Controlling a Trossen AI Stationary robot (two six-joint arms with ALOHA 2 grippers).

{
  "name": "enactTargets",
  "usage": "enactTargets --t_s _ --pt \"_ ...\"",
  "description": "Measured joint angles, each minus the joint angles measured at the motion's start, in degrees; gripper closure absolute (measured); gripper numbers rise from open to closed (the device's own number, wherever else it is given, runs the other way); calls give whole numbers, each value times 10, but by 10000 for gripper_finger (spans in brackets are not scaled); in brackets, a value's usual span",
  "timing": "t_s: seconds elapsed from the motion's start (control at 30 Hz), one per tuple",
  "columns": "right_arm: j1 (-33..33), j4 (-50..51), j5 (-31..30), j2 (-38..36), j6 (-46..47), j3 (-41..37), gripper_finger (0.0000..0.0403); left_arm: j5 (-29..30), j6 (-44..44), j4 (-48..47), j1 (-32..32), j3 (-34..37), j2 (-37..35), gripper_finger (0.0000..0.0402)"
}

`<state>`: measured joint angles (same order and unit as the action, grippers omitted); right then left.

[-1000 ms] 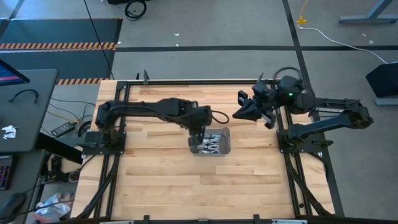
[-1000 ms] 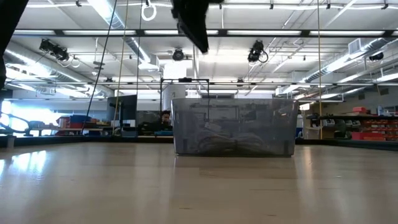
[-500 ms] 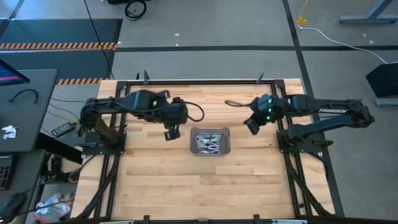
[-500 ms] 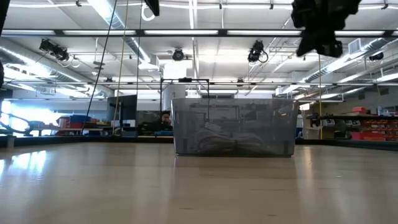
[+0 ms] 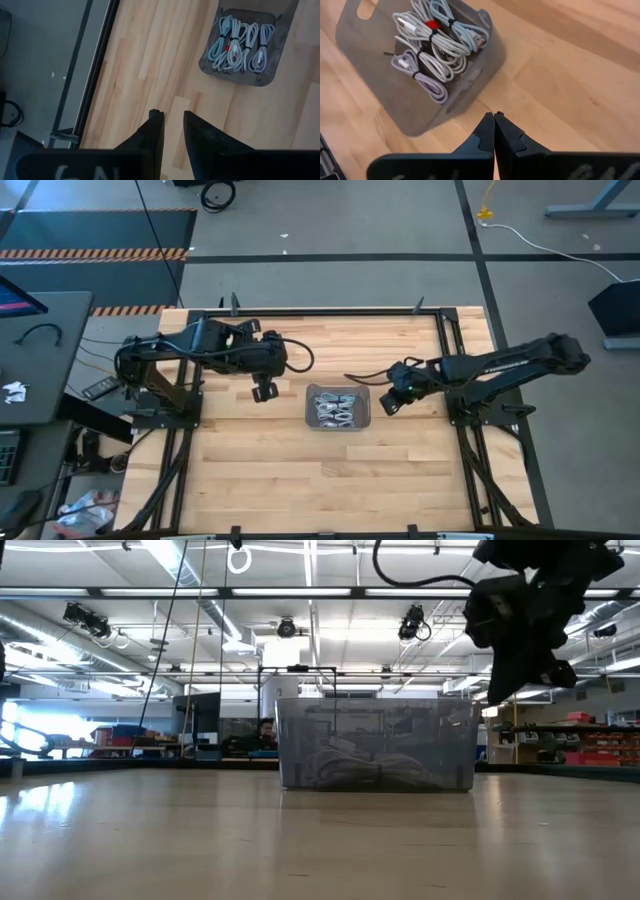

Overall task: Pick and place USB-C Cables
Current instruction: Return to Home Position

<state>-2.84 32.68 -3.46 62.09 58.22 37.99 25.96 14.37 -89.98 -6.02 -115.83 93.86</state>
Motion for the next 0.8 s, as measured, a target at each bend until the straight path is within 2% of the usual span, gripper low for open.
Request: enactTargets --t_s 0.47,0.8 --pt "-1 -91 -9 77 -5 -2 402 0 -20 0 0 0 -2 324" --pt "3 -172 -20 100 -18 -2 403 -1 -22 0 0 0 -2 324"
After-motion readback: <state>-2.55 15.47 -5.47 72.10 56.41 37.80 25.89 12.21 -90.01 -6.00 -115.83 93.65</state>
